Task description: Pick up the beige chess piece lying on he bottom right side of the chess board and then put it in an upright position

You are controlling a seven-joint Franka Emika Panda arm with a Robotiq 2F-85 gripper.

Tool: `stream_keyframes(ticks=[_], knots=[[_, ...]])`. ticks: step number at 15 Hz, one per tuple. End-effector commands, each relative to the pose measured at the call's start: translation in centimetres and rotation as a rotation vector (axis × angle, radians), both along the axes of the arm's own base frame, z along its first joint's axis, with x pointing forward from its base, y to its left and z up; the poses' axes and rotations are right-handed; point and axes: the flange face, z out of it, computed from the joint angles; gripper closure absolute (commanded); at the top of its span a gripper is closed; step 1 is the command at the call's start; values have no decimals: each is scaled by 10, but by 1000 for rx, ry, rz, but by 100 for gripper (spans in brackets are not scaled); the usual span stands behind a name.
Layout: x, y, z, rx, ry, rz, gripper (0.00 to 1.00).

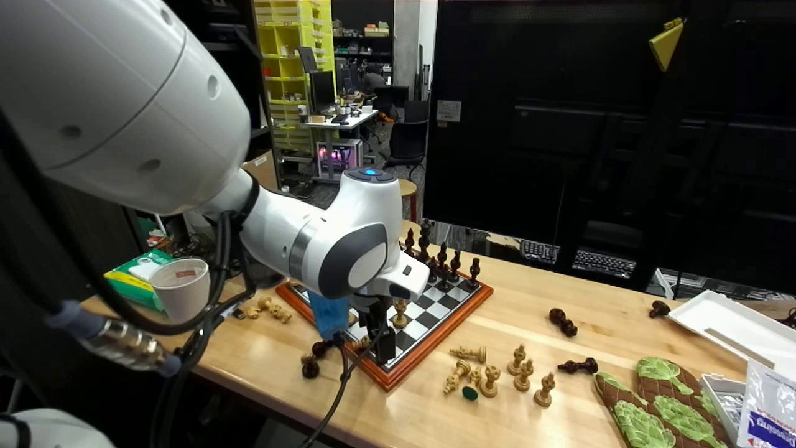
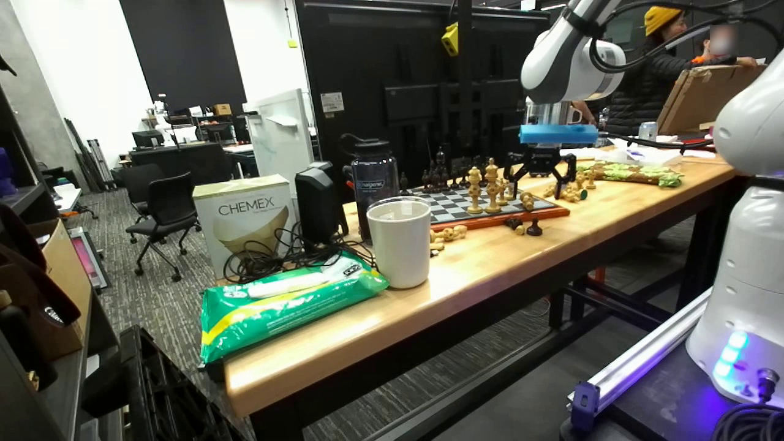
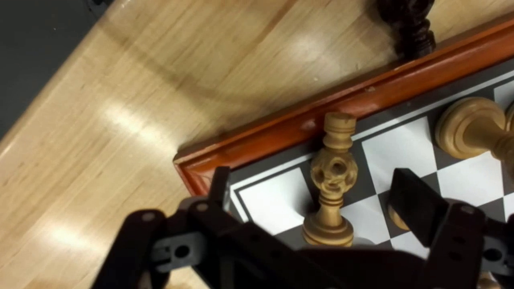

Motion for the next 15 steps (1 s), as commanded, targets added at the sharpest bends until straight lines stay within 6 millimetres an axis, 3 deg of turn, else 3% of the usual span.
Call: stream_keyframes(ticks=[1, 3, 4, 6, 14, 15], knots=[[1, -1, -9, -8, 6, -24, 0], [2, -1, -13, -8, 10, -24, 0], [3, 0, -14, -7, 13, -26, 23], [3, 0, -15, -7, 16, -23, 32], [7, 1, -12, -8, 14, -17, 92], [7, 0, -12, -8, 15, -18, 95]])
